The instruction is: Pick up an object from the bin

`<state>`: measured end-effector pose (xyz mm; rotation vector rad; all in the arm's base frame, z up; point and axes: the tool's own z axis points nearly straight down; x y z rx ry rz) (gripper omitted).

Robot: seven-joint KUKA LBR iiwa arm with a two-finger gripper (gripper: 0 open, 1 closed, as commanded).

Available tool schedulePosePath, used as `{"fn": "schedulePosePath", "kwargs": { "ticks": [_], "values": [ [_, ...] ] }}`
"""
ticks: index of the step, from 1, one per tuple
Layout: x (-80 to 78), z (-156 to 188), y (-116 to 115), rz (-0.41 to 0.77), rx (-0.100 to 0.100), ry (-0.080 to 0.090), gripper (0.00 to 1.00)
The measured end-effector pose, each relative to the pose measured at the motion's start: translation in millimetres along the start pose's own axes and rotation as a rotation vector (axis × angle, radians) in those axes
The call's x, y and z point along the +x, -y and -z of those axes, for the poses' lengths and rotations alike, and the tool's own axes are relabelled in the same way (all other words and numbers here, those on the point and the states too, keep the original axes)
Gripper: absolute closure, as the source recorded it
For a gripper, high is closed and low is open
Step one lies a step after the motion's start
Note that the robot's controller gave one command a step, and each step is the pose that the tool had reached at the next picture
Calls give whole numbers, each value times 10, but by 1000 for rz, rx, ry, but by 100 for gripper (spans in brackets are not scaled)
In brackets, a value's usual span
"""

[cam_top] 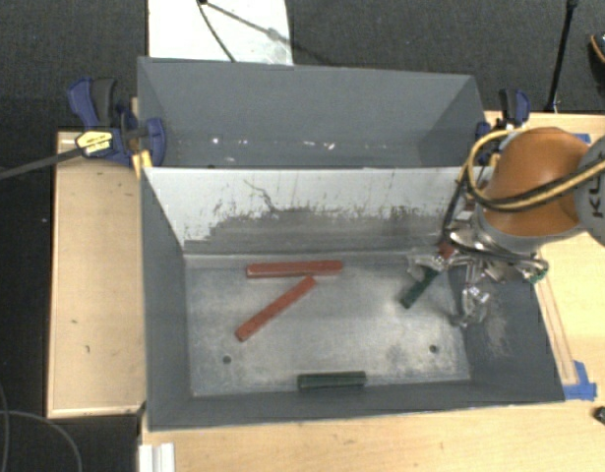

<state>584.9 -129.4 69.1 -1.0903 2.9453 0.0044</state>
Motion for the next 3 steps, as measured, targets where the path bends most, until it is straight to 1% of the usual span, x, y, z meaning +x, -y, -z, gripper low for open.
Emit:
{"fn": "schedulePosePath", "kwargs": {
  "ticks": [1,2,3],
  "values": [
    [-205,16,-164,25,1,0,0],
    [-194,14,-156,23,1,-1,100],
    [-216,1221,-139,20,11,6,100]
  ]
}}
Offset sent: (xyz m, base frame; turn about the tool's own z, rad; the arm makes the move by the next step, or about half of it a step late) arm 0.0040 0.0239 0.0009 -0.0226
